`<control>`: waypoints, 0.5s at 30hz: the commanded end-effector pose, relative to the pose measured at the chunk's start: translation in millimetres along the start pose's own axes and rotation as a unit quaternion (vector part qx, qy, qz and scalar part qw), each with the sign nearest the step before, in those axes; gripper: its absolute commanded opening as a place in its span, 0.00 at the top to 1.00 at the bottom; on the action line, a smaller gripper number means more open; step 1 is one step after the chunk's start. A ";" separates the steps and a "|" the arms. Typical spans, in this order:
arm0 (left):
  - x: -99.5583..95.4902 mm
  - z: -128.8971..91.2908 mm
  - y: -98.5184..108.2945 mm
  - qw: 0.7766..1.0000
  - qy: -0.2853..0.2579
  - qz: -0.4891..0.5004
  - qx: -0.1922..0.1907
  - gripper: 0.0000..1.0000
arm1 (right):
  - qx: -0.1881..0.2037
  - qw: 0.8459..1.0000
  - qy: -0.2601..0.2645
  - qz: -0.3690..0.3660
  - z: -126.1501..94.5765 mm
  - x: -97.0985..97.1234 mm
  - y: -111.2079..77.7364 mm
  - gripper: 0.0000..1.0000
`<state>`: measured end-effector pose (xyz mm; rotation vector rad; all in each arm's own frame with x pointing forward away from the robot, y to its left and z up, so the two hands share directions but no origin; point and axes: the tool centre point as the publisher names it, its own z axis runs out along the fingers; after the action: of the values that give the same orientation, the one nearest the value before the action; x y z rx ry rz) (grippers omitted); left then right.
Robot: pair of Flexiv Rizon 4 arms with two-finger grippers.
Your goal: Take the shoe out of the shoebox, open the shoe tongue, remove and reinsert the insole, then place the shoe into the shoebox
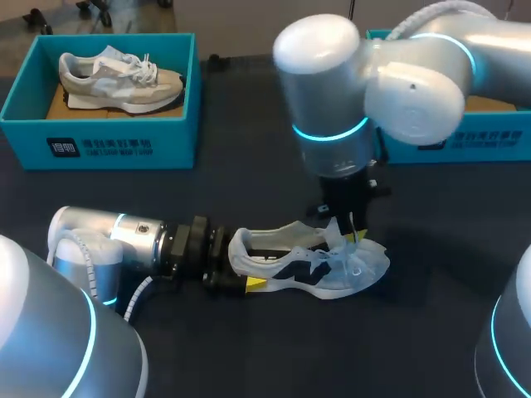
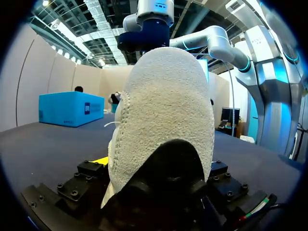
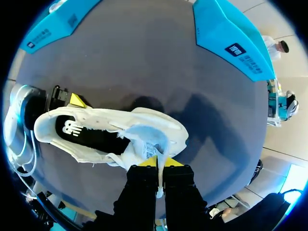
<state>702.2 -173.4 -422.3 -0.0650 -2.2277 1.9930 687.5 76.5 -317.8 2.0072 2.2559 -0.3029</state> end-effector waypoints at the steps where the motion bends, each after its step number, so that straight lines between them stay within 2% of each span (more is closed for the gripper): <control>1: -0.3 0.8 1.2 1.000 -0.001 0.000 0.000 1.00 | -0.002 0.993 0.121 -0.001 7.4 -9.7 -2.6 1.00; 15: -0.3 0.8 1.2 1.000 -0.001 0.000 0.000 1.00 | 0.004 0.983 0.184 0.003 43.1 -18.9 -7.2 1.00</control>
<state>702.2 -173.5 -422.2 -0.0653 -2.2276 1.9932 684.6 56.0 -346.6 2.1083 2.3430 -0.1747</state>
